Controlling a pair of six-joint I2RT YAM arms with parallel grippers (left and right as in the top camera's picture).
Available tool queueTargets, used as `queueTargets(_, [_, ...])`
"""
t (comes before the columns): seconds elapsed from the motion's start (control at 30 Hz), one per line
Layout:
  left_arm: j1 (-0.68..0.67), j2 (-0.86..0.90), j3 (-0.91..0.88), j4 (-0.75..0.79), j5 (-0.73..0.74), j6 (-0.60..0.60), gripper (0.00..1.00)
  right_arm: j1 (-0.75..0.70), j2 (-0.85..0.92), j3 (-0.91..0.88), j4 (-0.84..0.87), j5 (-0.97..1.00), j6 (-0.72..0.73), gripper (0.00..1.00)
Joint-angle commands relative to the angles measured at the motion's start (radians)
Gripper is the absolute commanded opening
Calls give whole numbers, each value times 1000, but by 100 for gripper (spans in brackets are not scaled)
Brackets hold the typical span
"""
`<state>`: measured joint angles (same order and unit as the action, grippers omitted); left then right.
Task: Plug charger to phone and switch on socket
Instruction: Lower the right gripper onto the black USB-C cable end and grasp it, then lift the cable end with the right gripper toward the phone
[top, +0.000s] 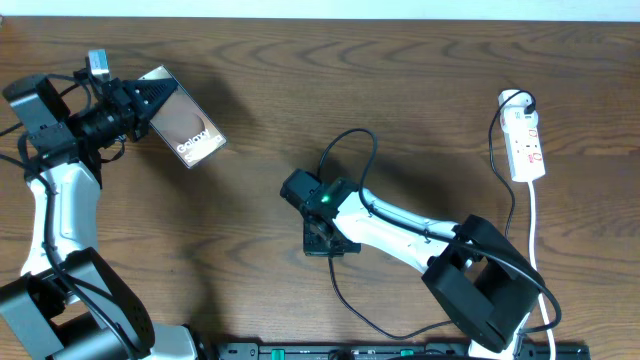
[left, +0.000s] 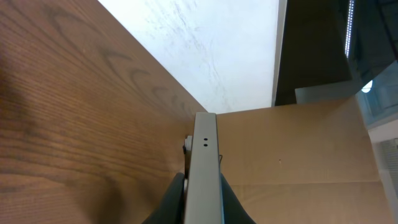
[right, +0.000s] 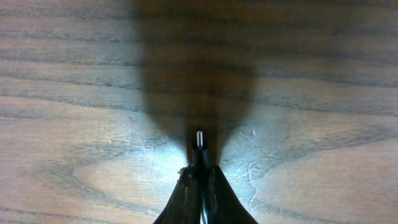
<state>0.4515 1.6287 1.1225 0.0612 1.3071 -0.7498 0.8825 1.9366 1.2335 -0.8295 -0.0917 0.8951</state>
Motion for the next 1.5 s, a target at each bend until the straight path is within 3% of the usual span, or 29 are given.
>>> queueTargets(0.0, [5, 1, 0, 8, 39, 17, 7, -24, 11, 2, -6, -23, 2, 1])
queueTargets(0.23, [5, 1, 0, 8, 39, 17, 7, -45, 11, 2, -23, -42, -3, 1])
queueTargets(0.33, [5, 1, 0, 8, 39, 17, 7, -59, 11, 2, 12, -92, -67, 1])
queueTargets(0.5, [5, 1, 0, 8, 39, 17, 7, -143, 10, 3, 173, -458, -313, 1])
queueTargets(0.63, [5, 1, 0, 8, 39, 17, 8, -256, 10, 3, 247, -734, -421, 1])
queueTargets(0.87, [4, 1, 0, 8, 39, 17, 7, -451, 11, 2, 327, -1013, -655, 1])
queueTargets(1.03, [4, 1, 0, 8, 39, 17, 7, -545, 12, 2, 389, -1080, -799, 1])
queueTargets(1.2, [2, 1, 0, 8, 40, 17, 7, -558, 13, 2, 512, -1265, -986, 1])
queueTargets(1.47, [0, 1, 0, 8, 40, 17, 7, -486, 59, 2, 611, -1308, -996, 1])
